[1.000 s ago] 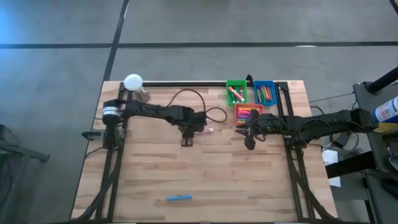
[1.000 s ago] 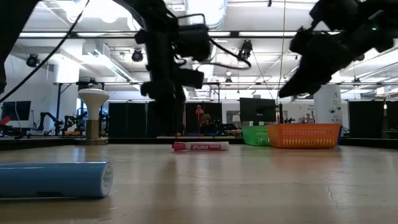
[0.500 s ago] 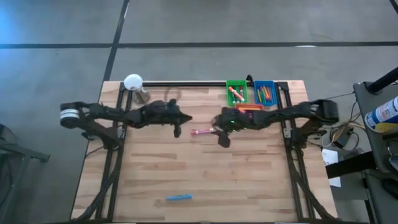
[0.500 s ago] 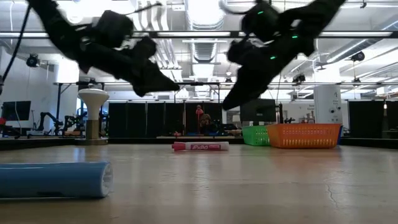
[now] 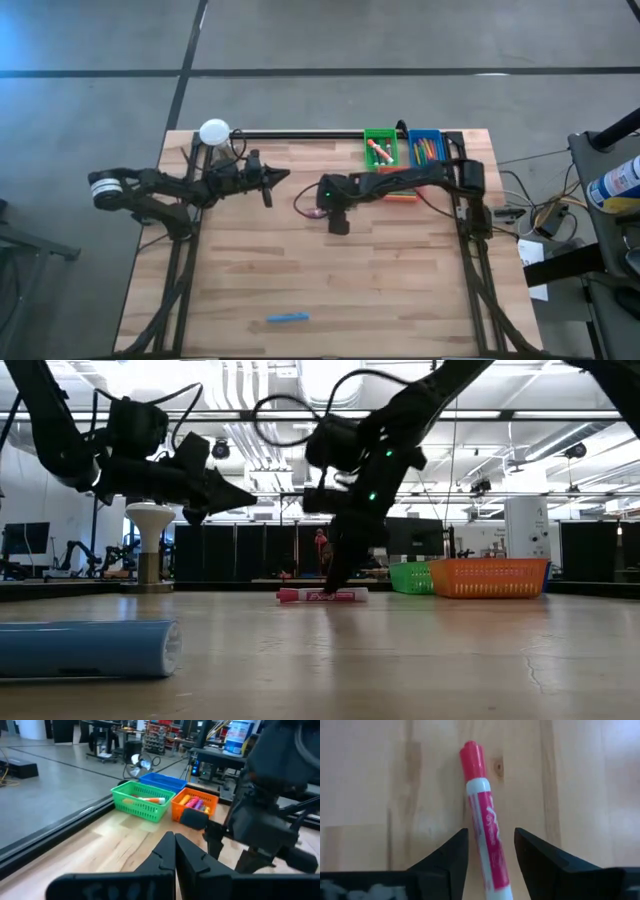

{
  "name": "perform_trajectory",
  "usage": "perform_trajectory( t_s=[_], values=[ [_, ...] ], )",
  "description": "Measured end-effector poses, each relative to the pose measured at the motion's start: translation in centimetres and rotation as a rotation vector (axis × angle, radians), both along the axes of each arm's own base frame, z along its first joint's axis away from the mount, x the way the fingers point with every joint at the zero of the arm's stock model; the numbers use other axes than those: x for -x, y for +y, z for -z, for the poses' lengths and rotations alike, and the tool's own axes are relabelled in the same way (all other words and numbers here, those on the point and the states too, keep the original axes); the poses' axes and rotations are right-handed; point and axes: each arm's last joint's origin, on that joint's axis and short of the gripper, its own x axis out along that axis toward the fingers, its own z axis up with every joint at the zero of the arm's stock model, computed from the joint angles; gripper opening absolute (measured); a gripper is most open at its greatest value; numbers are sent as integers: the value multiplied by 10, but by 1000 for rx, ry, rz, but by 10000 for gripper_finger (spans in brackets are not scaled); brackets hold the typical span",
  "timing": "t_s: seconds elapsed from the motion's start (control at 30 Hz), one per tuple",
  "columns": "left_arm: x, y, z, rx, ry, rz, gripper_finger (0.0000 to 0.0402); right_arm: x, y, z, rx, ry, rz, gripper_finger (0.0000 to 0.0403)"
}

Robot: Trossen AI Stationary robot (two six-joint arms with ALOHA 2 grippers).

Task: Pick & Place Markers
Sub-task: Put the pink marker pen into the green bin

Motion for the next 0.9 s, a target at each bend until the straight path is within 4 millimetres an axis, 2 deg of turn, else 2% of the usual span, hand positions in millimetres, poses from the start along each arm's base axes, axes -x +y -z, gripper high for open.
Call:
perform_trajectory(
  t_s=[0.13,0.33,0.43,0.53,0.63,0.8,0.9],
  values=[
    [1,1,1,0,5,-2,0,-9,-2,12,1,56,-8,130],
    [1,1,3,11,24,11,0,-11,-1,13,-8,79,-1,72],
    [1,1,3,15,23,10,0,-6,-5,4,-23,72,37,54],
    [1,1,3,22,20,10,0,2,-15,-19,-43,19,117,54],
    [2,0,4,23,19,9,0,20,-36,-48,-86,-48,265,60],
    [4,-1,7,32,32,8,0,73,-94,-81,-74,-88,649,68],
    [5,-1,9,35,36,7,0,104,-128,-88,-44,-95,816,68]
  ],
)
